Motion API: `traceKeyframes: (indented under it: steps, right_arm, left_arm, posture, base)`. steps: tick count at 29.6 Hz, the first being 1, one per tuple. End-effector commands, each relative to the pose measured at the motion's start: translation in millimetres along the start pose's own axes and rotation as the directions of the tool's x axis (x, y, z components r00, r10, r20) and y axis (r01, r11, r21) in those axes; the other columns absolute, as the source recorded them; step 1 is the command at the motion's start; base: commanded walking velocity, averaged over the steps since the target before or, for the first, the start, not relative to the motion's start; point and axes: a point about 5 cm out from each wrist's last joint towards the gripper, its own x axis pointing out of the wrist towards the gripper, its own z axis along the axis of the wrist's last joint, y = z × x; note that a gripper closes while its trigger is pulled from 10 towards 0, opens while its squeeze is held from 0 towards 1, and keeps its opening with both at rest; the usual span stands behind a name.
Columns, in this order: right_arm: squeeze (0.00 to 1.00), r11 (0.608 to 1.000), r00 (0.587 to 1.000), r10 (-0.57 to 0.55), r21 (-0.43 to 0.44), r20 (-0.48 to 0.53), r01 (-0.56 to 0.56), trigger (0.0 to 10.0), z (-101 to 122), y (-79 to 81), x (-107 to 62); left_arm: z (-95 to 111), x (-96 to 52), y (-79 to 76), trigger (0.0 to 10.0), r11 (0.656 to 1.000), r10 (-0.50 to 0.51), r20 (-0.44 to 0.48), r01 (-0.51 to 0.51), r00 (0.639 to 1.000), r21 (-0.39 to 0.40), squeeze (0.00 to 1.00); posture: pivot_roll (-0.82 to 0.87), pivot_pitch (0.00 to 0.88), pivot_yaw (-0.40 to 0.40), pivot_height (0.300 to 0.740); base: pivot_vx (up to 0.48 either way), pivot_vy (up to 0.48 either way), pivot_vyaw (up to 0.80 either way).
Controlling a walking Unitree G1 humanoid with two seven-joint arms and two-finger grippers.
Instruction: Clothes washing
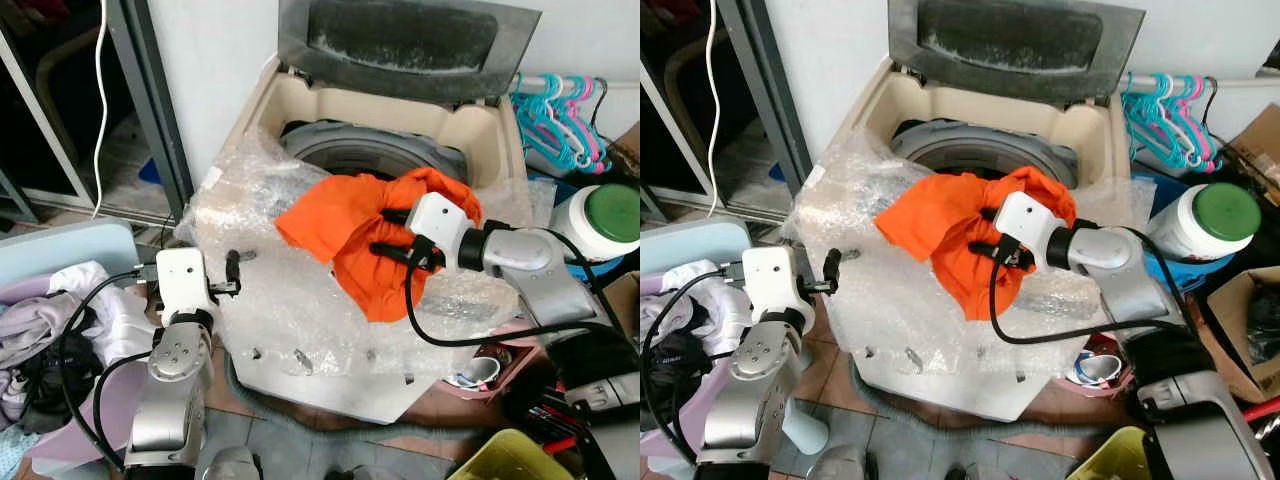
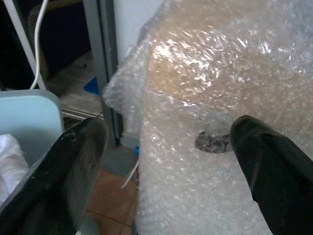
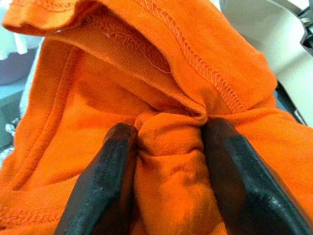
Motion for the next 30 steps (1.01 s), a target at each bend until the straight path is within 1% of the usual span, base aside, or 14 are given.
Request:
traceKeyframes:
  steps: [1,7,8,13,16,19,20,21,23,26,27,28,29,30]
  right_arm:
    - [0.00,0.999,0.997,-0.052,0.002,-0.063,0.053,0.0,-8.8,-7.4,-1.8]
    - [0.00,0.990,0.984,-0.143,-0.009,-0.104,0.143,0.0,-10.9,-24.9,0.2]
    - [0.00,0.990,0.984,-0.143,-0.009,-0.104,0.143,0.0,-10.9,-24.9,0.2]
    - [0.00,0.969,0.961,-0.248,-0.028,-0.121,0.247,0.0,-2.0,-52.0,2.1]
    - [0.00,0.943,0.937,-0.333,-0.061,-0.105,0.328,0.0,8.4,-68.7,1.7]
    - [0.00,0.879,0.881,-0.473,-0.072,-0.010,0.472,0.0,32.7,-91.9,0.0]
    - [0.00,0.820,0.819,-0.566,-0.042,0.093,0.571,0.0,54.2,-106.1,-3.1]
    - [0.00,0.763,0.744,-0.633,0.012,0.214,0.646,0.0,79.4,-117.9,-7.3]
    - [0.00,0.730,0.678,-0.662,0.068,0.319,0.680,0.0,101.1,-123.4,-9.9]
    - [0.00,0.726,0.657,-0.648,0.053,0.385,0.685,0.0,112.0,-118.0,-4.7]
    - [0.00,0.724,0.655,-0.647,0.046,0.390,0.688,3.3,112.2,-116.4,-3.3]
    - [0.00,0.735,0.666,-0.636,0.043,0.390,0.677,8.5,110.0,-112.7,0.0]
    - [0.00,0.752,0.680,-0.622,0.054,0.388,0.657,10.0,107.5,-110.2,2.5]
    - [0.65,0.779,0.701,-0.599,0.078,0.388,0.622,10.0,103.5,-105.9,5.8]
  left_arm:
    - [5.7,0.3,-1.3,10.0,1.000,-0.012,0.020,0.012,1.000,0.012,0.00]
    - [6.1,1.6,-3.2,10.0,1.000,-0.019,0.022,0.019,1.000,0.016,0.00]
    - [6.1,1.6,-3.2,10.0,1.000,-0.019,0.022,0.019,1.000,0.016,0.00]
    - [7.7,2.7,-6.4,10.0,1.000,-0.027,0.031,0.027,0.999,0.016,0.00]
    - [7.9,3.2,-5.9,10.0,1.000,-0.020,0.032,0.019,0.999,0.013,0.00]
    - [8.1,3.4,-5.5,10.0,1.000,-0.016,0.032,0.016,0.999,0.012,0.00]
    - [8.1,3.5,-5.4,10.0,1.000,-0.015,0.032,0.015,0.999,0.012,0.00]
    - [8.2,3.8,-5.6,10.0,1.000,-0.014,0.033,0.014,0.999,0.012,0.00]
    - [8.3,3.9,-5.7,10.0,1.000,-0.014,0.034,0.014,0.999,0.013,0.00]
    - [8.4,3.9,-5.8,10.0,1.000,-0.013,0.034,0.012,0.999,0.014,0.00]
    - [8.5,3.8,-5.8,10.0,1.000,-0.012,0.035,0.012,0.999,0.015,0.00]
    - [8.5,3.6,-5.8,10.0,1.000,-0.011,0.034,0.010,0.999,0.014,0.00]
    - [8.5,3.5,-5.9,10.0,1.000,-0.010,0.034,0.010,0.999,0.014,0.00]
    - [8.4,3.4,-5.9,10.0,1.000,-0.010,0.034,0.009,0.999,0.013,0.00]
  posture:
    - [0.02,0.000,-0.059,0.740]
    - [0.02,0.000,-0.058,0.740]
    - [0.02,0.000,-0.058,0.740]
    - [0.03,0.000,-0.070,0.740]
    - [0.03,0.000,-0.074,0.740]
    - [0.03,0.000,-0.074,0.740]
    - [0.03,0.000,-0.074,0.740]
    - [0.03,0.000,-0.072,0.740]
    - [0.03,0.000,-0.072,0.740]
    - [0.03,0.000,-0.073,0.740]
    - [0.03,0.000,-0.073,0.740]
    - [0.03,0.000,-0.073,0.740]
    - [0.03,0.000,-0.074,0.740]
    - [0.03,0.000,-0.074,0.740]
  base:
    - [0.000,0.000,0.00]
    - [0.000,0.000,0.00]
    - [0.000,0.000,0.00]
    - [0.000,0.000,0.00]
    - [0.000,0.000,0.00]
    - [0.000,0.000,0.00]
    - [0.000,0.000,0.00]
    - [0.000,0.000,0.00]
    - [0.000,0.000,0.00]
    - [0.000,0.000,0.00]
    - [0.000,0.000,0.00]
    - [0.000,0.000,0.00]
    - [0.000,0.000,0.00]
    - [0.000,0.000,0.00]
